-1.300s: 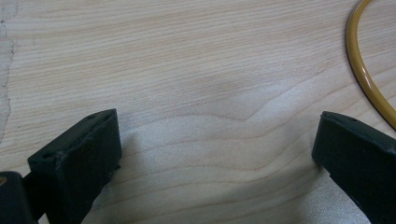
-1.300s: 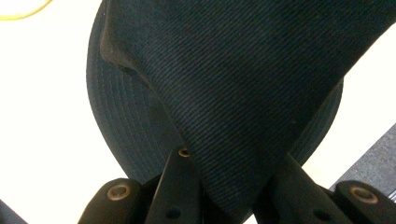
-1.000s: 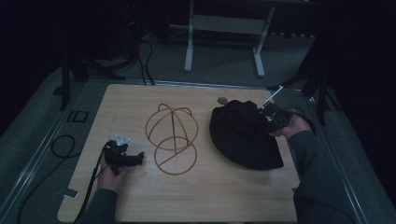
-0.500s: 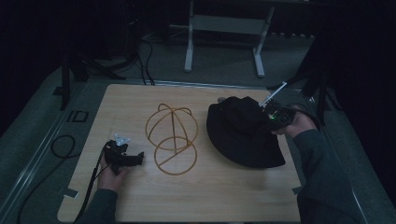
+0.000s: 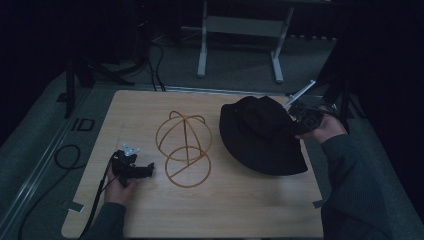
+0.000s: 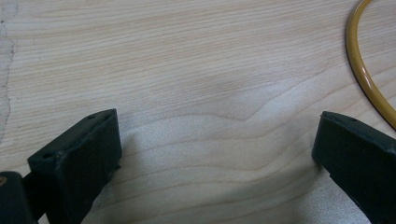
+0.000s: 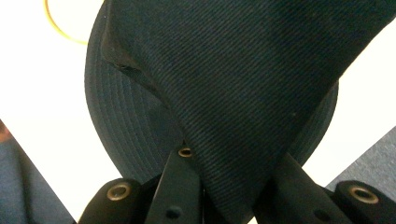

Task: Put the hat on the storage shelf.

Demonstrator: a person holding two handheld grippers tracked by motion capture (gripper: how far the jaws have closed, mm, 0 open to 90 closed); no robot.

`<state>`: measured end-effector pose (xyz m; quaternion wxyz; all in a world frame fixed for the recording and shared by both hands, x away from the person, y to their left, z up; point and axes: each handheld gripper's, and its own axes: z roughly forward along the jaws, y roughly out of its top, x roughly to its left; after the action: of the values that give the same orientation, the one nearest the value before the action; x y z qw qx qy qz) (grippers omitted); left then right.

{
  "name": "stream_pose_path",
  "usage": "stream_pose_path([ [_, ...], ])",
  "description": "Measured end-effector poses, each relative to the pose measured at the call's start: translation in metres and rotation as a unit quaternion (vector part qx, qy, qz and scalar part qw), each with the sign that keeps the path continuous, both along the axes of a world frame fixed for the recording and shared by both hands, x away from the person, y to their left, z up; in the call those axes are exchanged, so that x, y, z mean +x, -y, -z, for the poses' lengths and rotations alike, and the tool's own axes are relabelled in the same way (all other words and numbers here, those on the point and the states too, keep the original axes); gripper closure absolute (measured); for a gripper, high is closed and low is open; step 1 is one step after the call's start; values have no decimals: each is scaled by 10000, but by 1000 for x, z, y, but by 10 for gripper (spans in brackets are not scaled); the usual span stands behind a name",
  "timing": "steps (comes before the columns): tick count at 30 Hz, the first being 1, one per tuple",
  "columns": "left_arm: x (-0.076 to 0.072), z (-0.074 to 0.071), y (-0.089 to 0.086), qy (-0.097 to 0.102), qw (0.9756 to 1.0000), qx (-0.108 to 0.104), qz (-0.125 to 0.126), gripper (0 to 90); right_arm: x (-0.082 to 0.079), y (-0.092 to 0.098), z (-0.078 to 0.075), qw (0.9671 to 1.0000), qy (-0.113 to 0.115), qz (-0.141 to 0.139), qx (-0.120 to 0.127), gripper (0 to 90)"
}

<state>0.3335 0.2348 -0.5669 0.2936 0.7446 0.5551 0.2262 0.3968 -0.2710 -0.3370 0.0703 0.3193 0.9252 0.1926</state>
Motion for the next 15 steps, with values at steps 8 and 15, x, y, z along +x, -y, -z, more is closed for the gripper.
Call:
stream_pose_path([
  [8,0,0,0,-2,10000,-1,-1,15,-2,4,-11,9995,160,-59,247,854],
  [15,0,0,0,-1,10000,-1,0,16,-3,4,-20,9992,233,-120,312,853],
])
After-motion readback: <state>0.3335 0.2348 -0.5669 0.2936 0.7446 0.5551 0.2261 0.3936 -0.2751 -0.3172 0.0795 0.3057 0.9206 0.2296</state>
